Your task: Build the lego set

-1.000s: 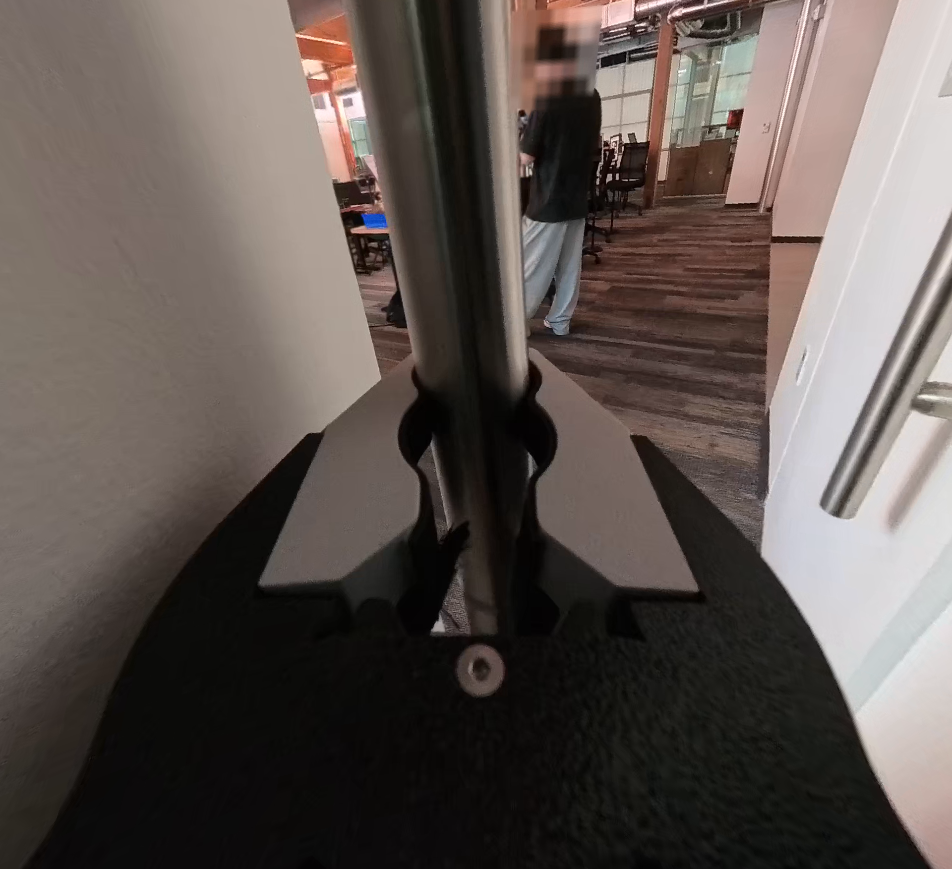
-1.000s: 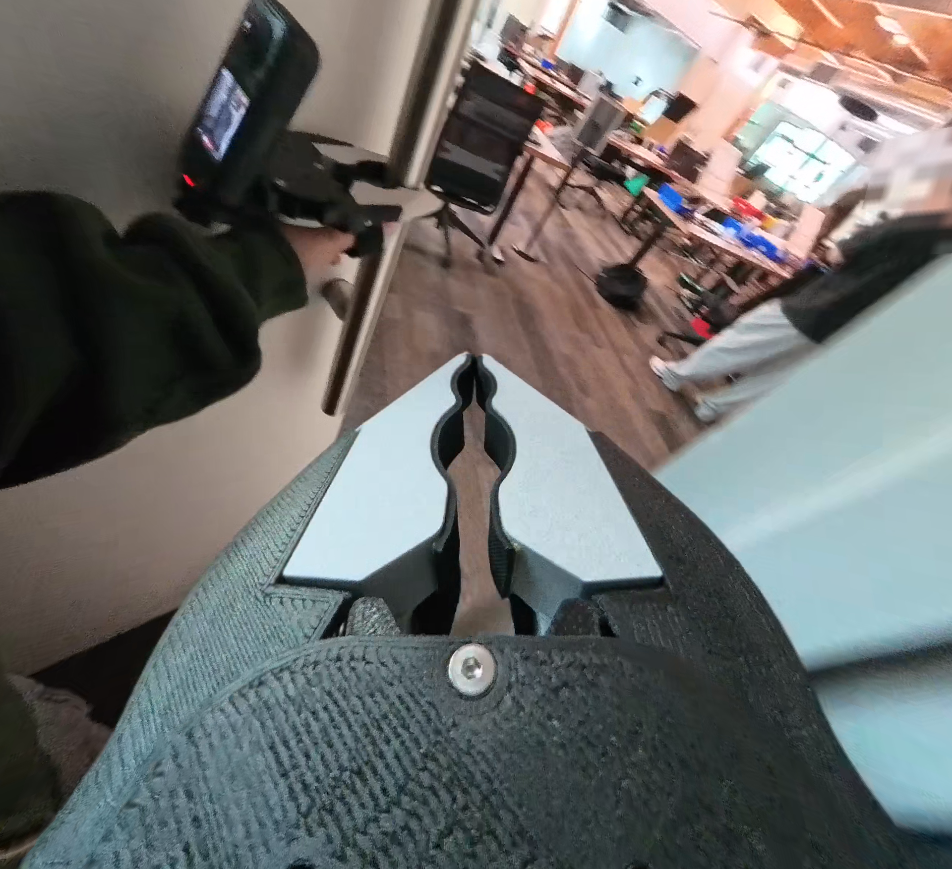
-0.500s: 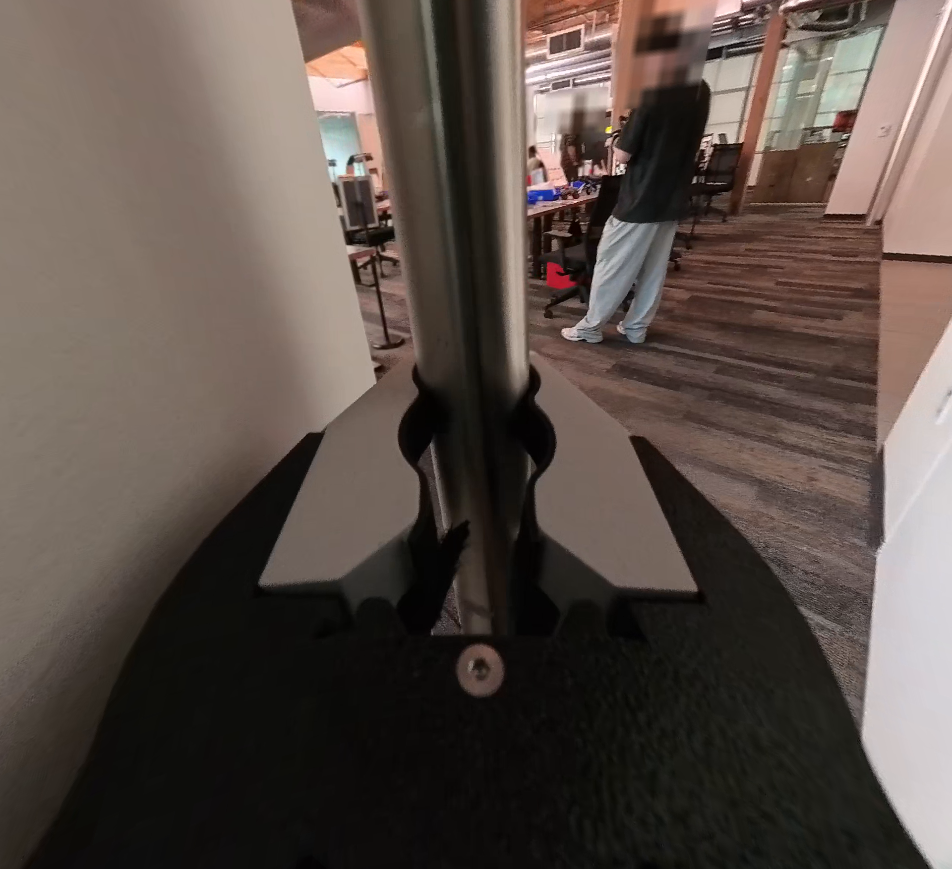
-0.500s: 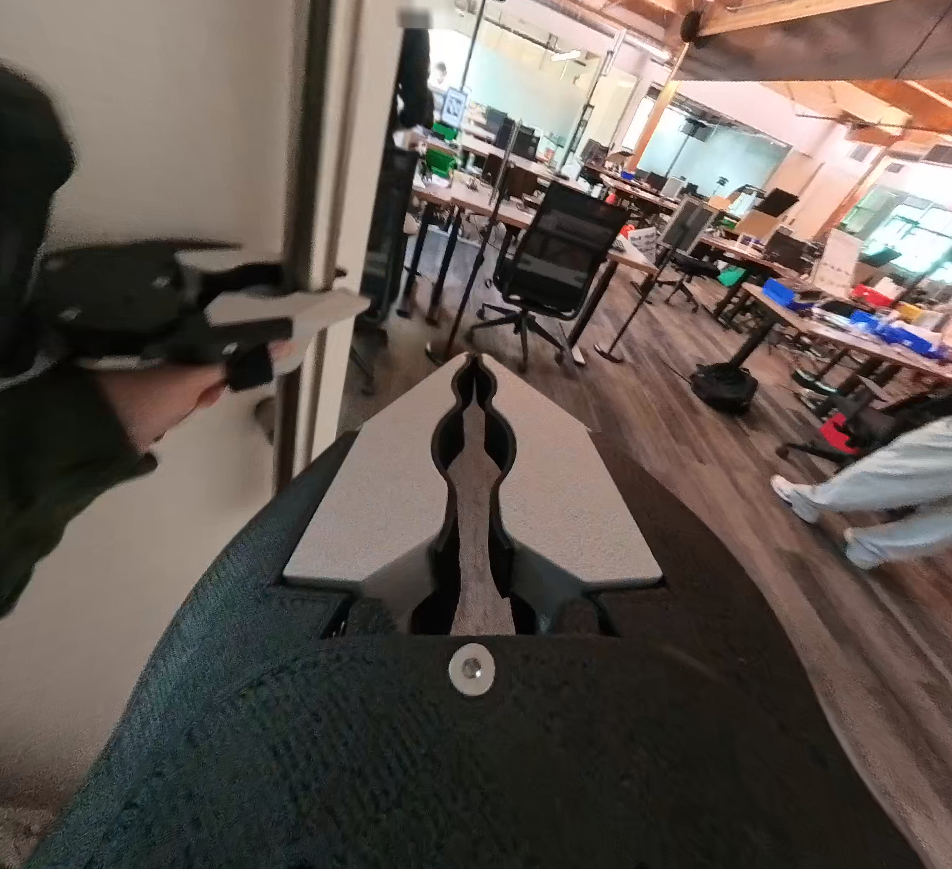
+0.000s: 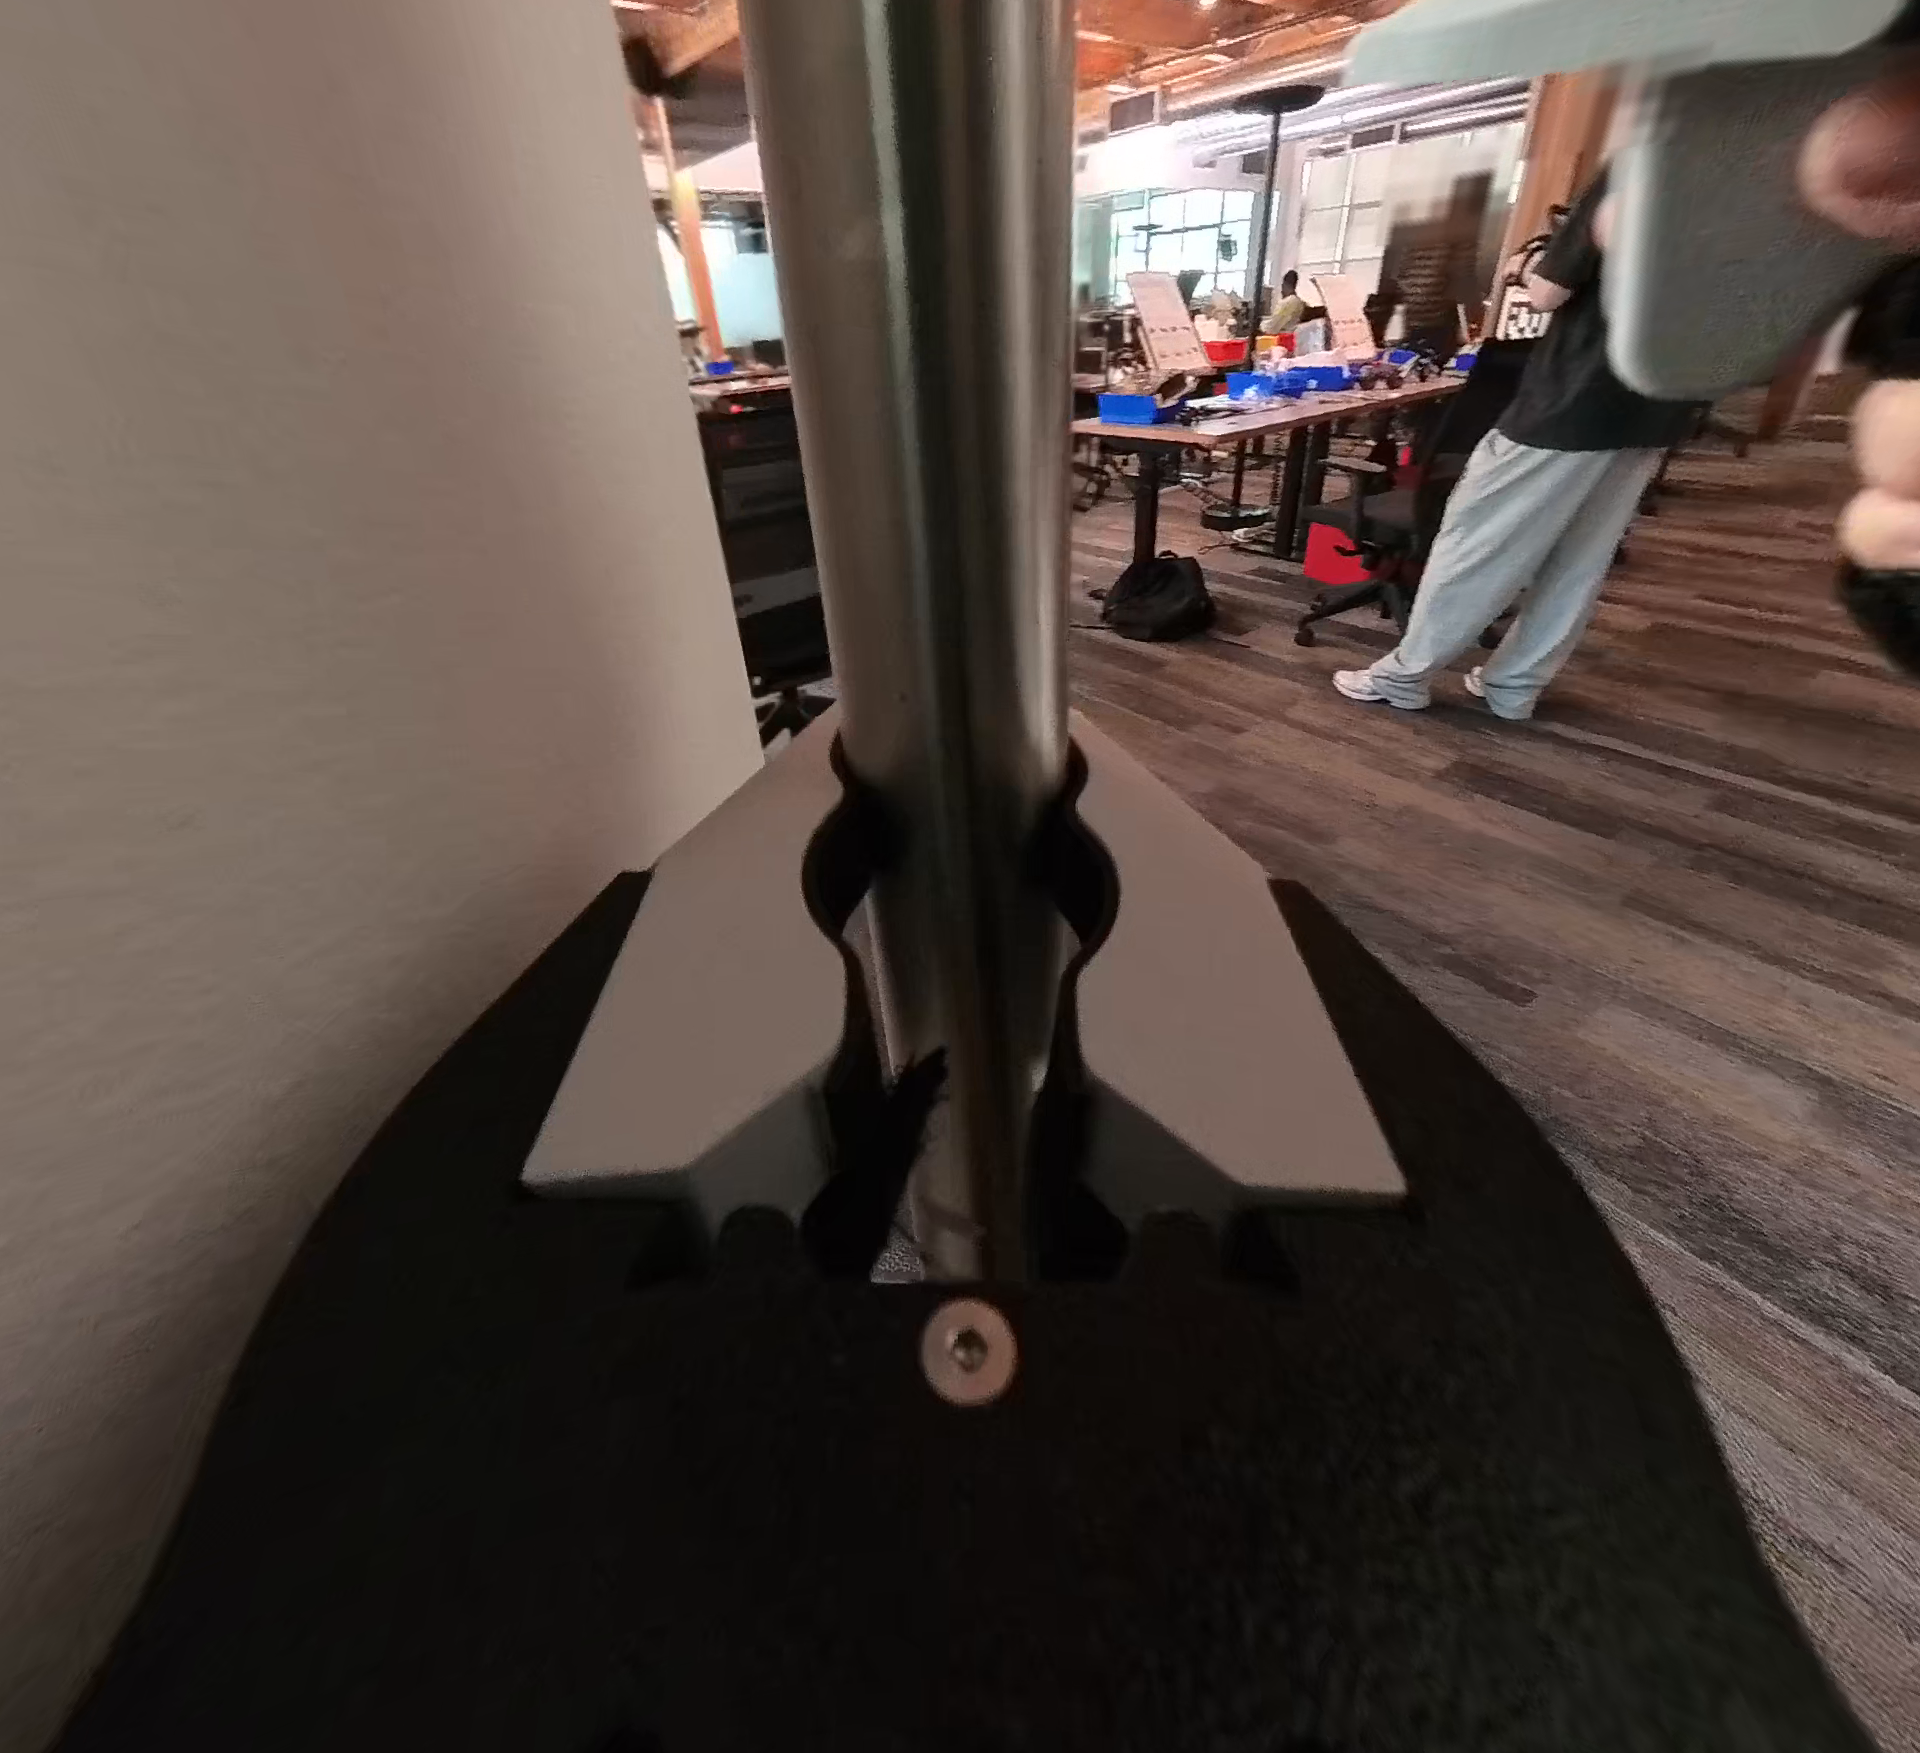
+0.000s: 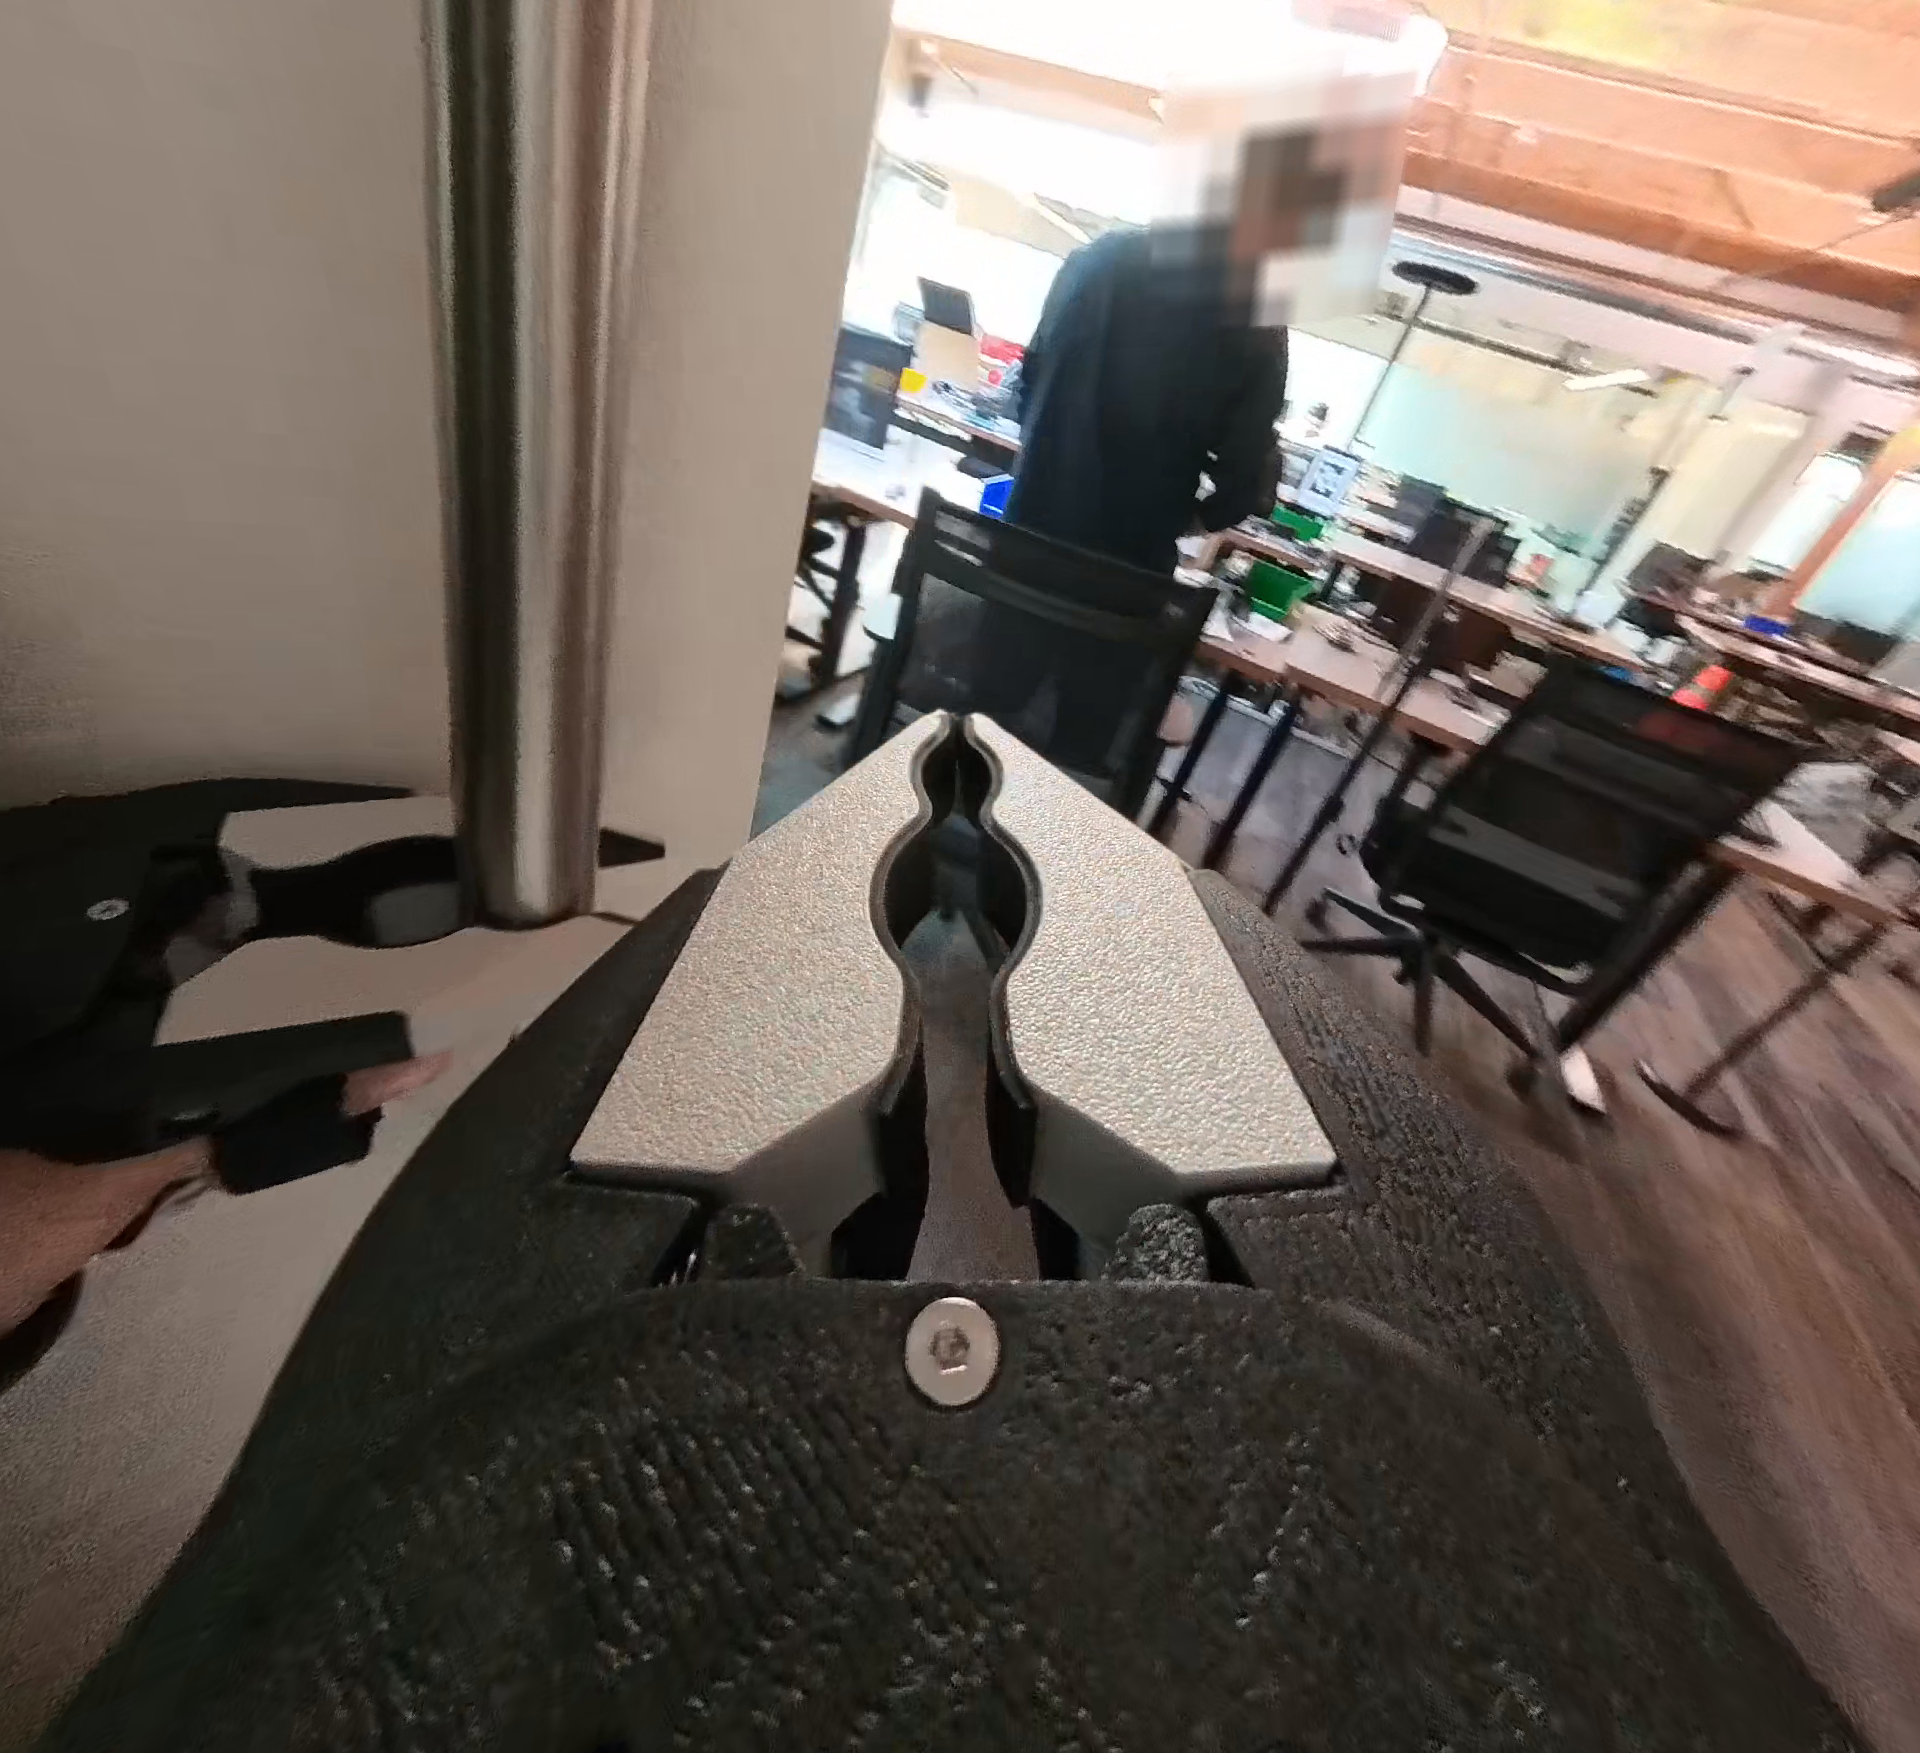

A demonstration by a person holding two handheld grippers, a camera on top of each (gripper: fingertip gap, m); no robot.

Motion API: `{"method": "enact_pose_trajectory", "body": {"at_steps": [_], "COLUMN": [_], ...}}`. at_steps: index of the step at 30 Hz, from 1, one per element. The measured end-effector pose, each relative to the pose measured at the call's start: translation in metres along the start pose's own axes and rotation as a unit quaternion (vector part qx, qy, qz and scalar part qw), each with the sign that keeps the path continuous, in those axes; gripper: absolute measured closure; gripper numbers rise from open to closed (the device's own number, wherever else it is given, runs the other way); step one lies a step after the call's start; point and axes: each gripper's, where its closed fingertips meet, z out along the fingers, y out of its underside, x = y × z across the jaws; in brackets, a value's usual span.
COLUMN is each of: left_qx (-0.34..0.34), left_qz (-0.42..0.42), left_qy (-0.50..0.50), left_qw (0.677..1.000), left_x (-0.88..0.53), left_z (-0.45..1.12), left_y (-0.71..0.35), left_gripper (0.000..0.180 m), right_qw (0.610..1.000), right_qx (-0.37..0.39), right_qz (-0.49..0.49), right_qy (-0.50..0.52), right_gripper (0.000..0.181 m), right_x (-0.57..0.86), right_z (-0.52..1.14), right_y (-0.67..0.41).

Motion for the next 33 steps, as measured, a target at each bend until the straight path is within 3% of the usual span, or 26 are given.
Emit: {"method": "enact_pose_trajectory", "body": {"at_steps": [8, 13, 14, 18, 21, 25, 26, 27, 30, 33], "left_qx": [-0.022, -0.015, -0.009, -0.005, -0.032, -0.082, -0.086, -0.086, -0.07, -0.063], "left_qz": [-0.011, -0.042, -0.051, -0.078, -0.099, -0.102, -0.102, -0.102, -0.103, -0.098], "left_qy": [-0.063, -0.09, -0.099, -0.15, -0.176, -0.221, -0.238, -0.254, -0.304, -0.379], "left_qw": [0.998, 0.995, 0.994, 0.986, 0.979, 0.966, 0.962, 0.958, 0.945, 0.918], "left_x": [-0.048, -0.067, -0.07, -0.078, -0.076, -0.069, -0.066, -0.065, -0.055, -0.045], "left_z": [0.012, 0.016, 0.017, 0.018, 0.017, 0.015, 0.015, 0.013, 0.01, 0.004], "left_y": [0.002, 0.002, 0.002, 0.002, 0.004, 0.008, 0.008, 0.008, 0.005, 0.004], "left_gripper": [0.15, 0.151, 0.15, 0.148, 0.147, 0.148, 0.148, 0.148, 0.148, 0.148], "right_qw": [0.982, 0.923, 0.903, 0.766, 0.658, 0.497, 0.479, 0.476, 0.522, 0.523], "right_qx": [0.058, 0.139, 0.149, 0.177, 0.208, 0.191, 0.19, 0.195, 0.22, 0.214], "right_qz": [0.035, 0.049, 0.065, 0.129, 0.198, 0.222, 0.214, 0.198, 0.173, 0.195], "right_qy": [-0.179, -0.355, -0.398, -0.604, -0.696, -0.817, -0.83, -0.834, -0.806, -0.802], "right_gripper": [0.181, 0.181, 0.181, 0.135, 0.111, 0.104, 0.106, 0.11, 0.128, 0.129], "right_x": [0.022, 0.014, 0.009, -0.027, -0.04, -0.066, -0.071, -0.078, -0.086, -0.079], "right_z": [0.113, 0.182, 0.194, 0.207, 0.212, 0.181, 0.17, 0.162, 0.151, 0.135], "right_y": [0.01, 0.001, -0.002, -0.012, -0.027, -0.037, -0.038, -0.036, -0.036, -0.035]}}
